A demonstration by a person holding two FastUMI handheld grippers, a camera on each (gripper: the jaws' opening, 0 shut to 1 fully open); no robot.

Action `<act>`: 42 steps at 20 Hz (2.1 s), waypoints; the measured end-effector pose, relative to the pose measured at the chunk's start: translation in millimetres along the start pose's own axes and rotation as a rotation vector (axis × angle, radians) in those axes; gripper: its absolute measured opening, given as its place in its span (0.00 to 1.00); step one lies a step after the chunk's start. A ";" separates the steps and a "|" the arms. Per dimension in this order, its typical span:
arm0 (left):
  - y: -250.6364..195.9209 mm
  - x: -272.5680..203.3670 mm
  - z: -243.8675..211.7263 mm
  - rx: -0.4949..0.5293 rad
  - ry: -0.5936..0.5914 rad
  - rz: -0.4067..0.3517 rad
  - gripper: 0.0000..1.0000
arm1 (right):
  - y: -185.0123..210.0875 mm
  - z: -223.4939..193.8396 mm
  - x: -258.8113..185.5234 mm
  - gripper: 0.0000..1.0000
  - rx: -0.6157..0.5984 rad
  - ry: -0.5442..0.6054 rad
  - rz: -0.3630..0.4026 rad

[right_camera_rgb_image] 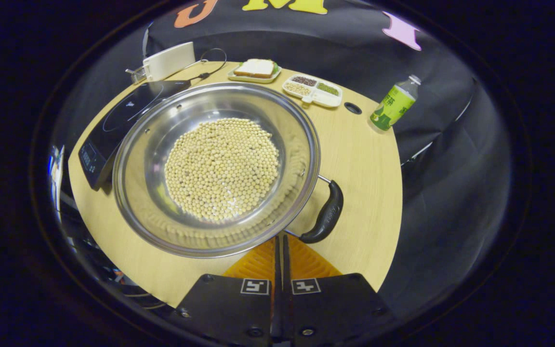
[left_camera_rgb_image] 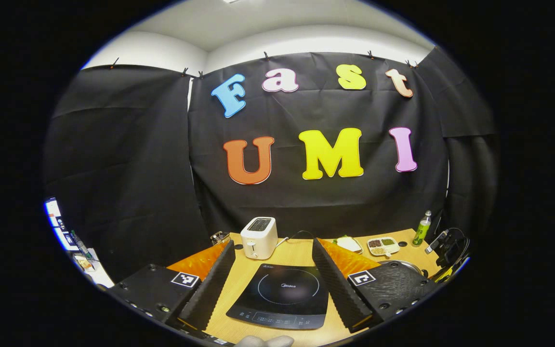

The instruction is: First push the handle of the pot to place it horizontally, then grasp the pot with both hands and set it on the induction cooktop.

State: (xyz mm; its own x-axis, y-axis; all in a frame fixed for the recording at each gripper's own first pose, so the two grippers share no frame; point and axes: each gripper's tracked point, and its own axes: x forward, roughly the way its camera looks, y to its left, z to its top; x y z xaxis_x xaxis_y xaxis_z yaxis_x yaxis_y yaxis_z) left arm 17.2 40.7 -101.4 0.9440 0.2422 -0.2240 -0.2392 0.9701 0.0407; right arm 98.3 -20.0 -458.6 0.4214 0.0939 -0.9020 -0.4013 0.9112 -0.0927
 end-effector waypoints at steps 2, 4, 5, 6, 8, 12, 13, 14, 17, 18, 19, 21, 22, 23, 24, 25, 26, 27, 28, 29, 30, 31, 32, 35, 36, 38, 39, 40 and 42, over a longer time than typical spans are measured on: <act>-5.9 1.9 -1.5 -0.002 0.009 0.007 0.96 | -5.5 4.8 1.6 0.00 -0.017 0.001 0.008; -11.3 3.8 -1.3 0.000 0.011 0.017 0.96 | -11.1 9.0 4.1 0.00 -0.029 0.000 0.014; -13.2 4.6 -2.4 0.000 0.014 0.022 1.00 | -13.5 11.3 5.0 0.01 -0.035 -0.001 0.016; -16.1 5.5 -3.3 -0.001 0.018 0.027 0.96 | -16.3 12.3 6.7 0.04 -0.043 -0.001 0.019; -22.3 8.4 -6.7 -0.008 0.027 0.030 0.96 | -20.8 16.8 10.3 0.00 -0.056 0.001 0.024; -29.4 13.3 -14.1 -0.014 0.052 0.047 0.96 | -23.2 20.2 15.0 0.01 -0.045 0.001 0.042; -32.0 14.5 -15.4 -0.017 0.054 0.047 0.97 | -23.5 20.6 14.5 0.01 -0.044 -0.004 0.044; -34.5 16.0 -16.1 -0.017 0.056 0.047 0.97 | -24.1 20.7 15.7 0.01 -0.038 -0.009 0.045; -43.3 25.6 -19.6 -0.014 0.062 0.031 0.97 | -23.6 20.7 14.3 0.00 -0.032 -0.021 0.047; -48.3 28.9 -21.2 -0.025 0.065 0.017 0.96 | -22.4 20.6 12.3 0.00 -0.030 -0.031 0.054; -52.6 33.4 -23.6 -0.033 0.072 0.002 0.96 | -21.7 21.0 9.6 0.01 -0.025 -0.045 0.059; -54.5 41.1 -29.7 -0.023 0.081 -0.007 0.96 | -19.4 20.0 2.2 0.04 -0.017 -0.080 0.078; -56.1 45.2 -31.9 -0.019 0.080 -0.015 0.96 | -19.9 18.6 -2.8 0.05 -0.016 -0.103 0.078; -60.2 48.6 -34.6 -0.018 0.087 -0.027 0.97 | -23.5 19.0 -7.9 0.12 -0.015 -0.128 0.064; -64.4 52.0 -39.9 -0.016 0.089 -0.039 0.96 | -27.9 16.1 -13.7 0.20 -0.015 -0.142 0.048; -67.7 55.4 -43.2 -0.012 0.092 -0.053 0.96 | -31.1 14.6 -19.2 0.42 -0.005 -0.156 0.033; -70.0 58.8 -47.7 -0.011 0.097 -0.065 0.96 | -34.8 13.9 -25.6 0.54 0.012 -0.173 0.020; -74.4 62.6 -51.2 -0.018 0.092 -0.079 0.97 | -41.6 14.4 -31.3 0.66 0.031 -0.195 -0.009; -79.8 67.1 -55.7 -0.025 0.091 -0.095 0.96 | -48.7 15.1 -37.3 0.70 0.049 -0.215 -0.036; -84.8 71.4 -65.8 -0.027 0.110 -0.108 0.96 | -51.4 16.0 -43.5 0.70 0.071 -0.238 -0.047; -89.9 76.2 -72.5 -0.026 0.120 -0.122 0.96 | -53.3 19.2 -49.4 0.71 0.096 -0.264 -0.051; -96.3 80.8 -80.3 -0.025 0.130 -0.138 0.97 | -54.3 21.3 -54.4 0.67 0.115 -0.285 -0.053; -102.9 84.5 -87.9 -0.024 0.145 -0.151 0.97 | -56.8 24.1 -57.3 0.72 0.124 -0.306 -0.055; -123.8 97.2 -123.9 -0.014 0.205 -0.187 0.97 | -68.0 38.7 -65.9 0.76 0.158 -0.364 -0.091; -130.6 99.4 -136.1 -0.015 0.222 -0.198 0.96 | -66.4 40.2 -65.8 0.72 0.171 -0.367 -0.088; -147.1 104.5 -160.5 -0.024 0.279 -0.222 0.97 | -67.9 50.7 -61.6 0.92 0.190 -0.383 -0.081; -155.9 109.8 -174.9 -0.029 0.302 -0.234 0.97 | -69.2 55.1 -59.9 0.94 0.201 -0.392 -0.083; -163.3 113.0 -187.9 -0.035 0.329 -0.245 0.97 | -68.6 57.4 -54.4 0.94 0.206 -0.388 -0.074; -175.3 117.4 -212.9 -0.043 0.380 -0.256 0.96 | -66.7 62.4 -45.2 0.96 0.222 -0.383 -0.058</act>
State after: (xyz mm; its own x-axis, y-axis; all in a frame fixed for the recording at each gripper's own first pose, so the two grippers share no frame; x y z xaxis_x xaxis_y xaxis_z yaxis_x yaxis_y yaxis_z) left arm 121.6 -104.2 -342.1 0.8255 -0.0357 -0.5632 -0.0262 0.9945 -0.1014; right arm 156.7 -60.0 -385.4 0.7255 0.1433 -0.6731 -0.2012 0.9795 -0.0083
